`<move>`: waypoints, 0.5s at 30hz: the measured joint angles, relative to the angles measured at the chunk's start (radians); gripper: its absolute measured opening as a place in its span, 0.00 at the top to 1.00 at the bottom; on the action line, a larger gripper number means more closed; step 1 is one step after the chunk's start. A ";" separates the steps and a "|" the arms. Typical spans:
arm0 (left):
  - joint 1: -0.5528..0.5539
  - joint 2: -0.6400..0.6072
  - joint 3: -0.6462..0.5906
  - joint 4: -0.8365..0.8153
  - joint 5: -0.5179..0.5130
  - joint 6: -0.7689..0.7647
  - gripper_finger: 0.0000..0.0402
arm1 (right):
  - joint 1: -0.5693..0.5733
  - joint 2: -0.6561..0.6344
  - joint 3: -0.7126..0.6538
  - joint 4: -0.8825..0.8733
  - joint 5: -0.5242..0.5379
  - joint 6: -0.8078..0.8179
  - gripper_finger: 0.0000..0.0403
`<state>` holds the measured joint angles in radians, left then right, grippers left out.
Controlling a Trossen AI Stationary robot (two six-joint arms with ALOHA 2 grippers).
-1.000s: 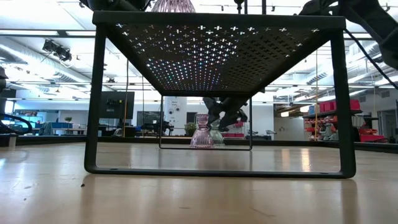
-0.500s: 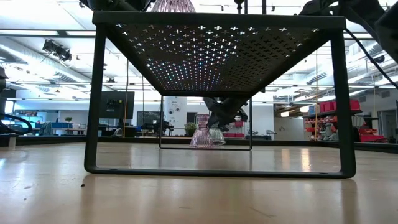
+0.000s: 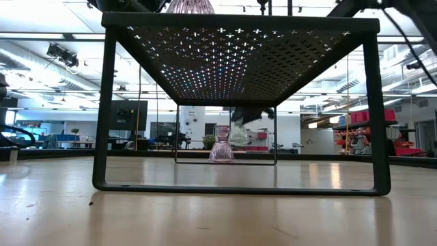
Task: Pick & Place candle stick holders
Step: Put the green glass candle holder on the shelf
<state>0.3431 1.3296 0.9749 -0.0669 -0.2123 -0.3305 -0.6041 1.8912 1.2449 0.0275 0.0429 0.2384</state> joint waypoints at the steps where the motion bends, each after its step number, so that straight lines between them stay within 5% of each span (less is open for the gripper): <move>1: 0.000 0.000 0.000 0.000 0.000 0.000 0.68 | 0.000 -0.018 0.000 -0.002 0.000 -0.002 0.70; 15: 0.000 0.000 0.000 0.034 0.182 0.003 0.68 | 0.057 -0.353 0.000 -0.078 -0.012 0.045 0.70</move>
<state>0.3428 1.3296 0.9752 -0.0333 -0.0305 -0.3276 -0.5475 1.5384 1.2453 -0.0504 0.0313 0.2830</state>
